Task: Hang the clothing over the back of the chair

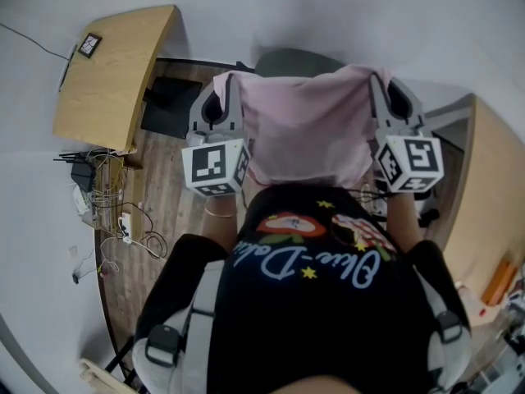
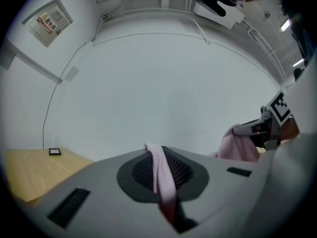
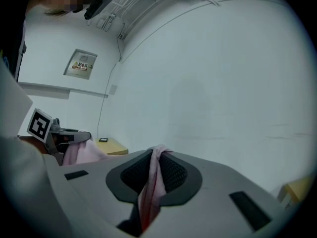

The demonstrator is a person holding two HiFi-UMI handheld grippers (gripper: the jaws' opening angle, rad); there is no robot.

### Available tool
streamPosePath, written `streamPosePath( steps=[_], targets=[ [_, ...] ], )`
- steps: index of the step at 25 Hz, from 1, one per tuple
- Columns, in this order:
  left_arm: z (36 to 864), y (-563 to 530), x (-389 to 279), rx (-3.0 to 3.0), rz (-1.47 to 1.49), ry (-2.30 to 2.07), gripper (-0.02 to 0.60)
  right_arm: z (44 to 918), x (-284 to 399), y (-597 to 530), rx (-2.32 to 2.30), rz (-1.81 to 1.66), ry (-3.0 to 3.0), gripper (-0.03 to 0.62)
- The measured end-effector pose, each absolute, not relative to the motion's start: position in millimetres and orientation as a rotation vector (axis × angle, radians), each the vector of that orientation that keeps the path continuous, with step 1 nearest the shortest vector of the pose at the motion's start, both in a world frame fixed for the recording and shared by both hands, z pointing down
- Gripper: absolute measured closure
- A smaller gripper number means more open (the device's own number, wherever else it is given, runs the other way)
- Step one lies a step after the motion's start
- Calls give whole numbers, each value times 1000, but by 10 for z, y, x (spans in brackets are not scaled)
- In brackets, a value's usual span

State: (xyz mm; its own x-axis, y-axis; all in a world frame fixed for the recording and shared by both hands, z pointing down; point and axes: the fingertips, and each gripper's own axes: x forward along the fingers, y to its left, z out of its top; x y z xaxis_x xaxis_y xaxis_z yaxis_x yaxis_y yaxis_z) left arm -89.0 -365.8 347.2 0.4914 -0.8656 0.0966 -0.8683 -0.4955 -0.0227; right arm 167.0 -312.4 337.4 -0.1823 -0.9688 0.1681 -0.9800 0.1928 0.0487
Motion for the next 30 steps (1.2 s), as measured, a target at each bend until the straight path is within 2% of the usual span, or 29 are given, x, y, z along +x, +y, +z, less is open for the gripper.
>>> streamPosePath(
  steps=[30],
  targets=[
    [3960, -3899, -803, 2660, 259, -1482, 574, 4079, 1617, -3433, 1828, 207, -2157, 560]
  ],
)
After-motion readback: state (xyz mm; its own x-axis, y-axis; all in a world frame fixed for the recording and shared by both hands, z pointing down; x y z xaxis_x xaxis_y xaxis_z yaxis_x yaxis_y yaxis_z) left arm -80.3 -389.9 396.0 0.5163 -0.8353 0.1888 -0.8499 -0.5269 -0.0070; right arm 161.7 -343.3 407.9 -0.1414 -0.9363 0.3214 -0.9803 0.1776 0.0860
